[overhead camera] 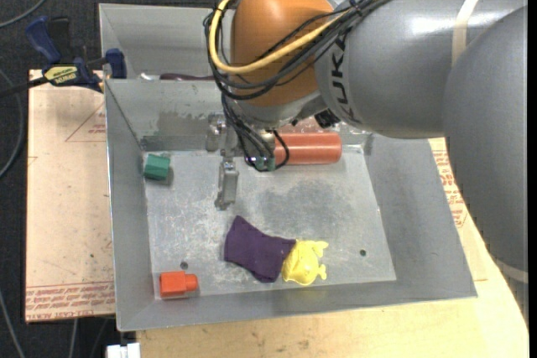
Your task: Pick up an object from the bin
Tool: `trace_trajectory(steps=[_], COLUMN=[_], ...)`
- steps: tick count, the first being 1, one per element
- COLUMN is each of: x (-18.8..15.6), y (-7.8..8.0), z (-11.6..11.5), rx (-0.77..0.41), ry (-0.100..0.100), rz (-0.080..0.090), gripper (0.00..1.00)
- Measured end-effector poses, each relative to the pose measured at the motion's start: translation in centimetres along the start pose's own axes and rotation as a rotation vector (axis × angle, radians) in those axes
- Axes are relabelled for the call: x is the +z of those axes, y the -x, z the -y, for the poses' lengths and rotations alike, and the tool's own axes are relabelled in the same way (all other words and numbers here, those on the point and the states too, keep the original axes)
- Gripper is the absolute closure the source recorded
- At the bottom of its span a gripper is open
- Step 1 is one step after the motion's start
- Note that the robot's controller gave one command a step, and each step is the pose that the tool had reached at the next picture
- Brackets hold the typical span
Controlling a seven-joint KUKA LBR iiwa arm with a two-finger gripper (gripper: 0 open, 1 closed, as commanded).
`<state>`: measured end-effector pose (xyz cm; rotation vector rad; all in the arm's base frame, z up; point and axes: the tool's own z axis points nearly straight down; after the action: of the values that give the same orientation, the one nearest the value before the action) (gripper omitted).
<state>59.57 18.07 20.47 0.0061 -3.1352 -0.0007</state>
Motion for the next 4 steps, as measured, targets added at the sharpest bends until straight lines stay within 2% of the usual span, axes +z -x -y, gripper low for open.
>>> trace_trajectory(steps=[1,2,3,4], x=[-0.5,5.1,7.5,7.2], y=[0.1,-2.4,-7.9,-7.4], z=[0.1,4.2,8.6,7.8], rx=[0.003,0.001,-0.059,0.057], ry=[0.001,0.003,0.001,0.004], rz=[0.007,0.009,0.002,0.010], gripper=[0.00,0.00,0.00,0.00])
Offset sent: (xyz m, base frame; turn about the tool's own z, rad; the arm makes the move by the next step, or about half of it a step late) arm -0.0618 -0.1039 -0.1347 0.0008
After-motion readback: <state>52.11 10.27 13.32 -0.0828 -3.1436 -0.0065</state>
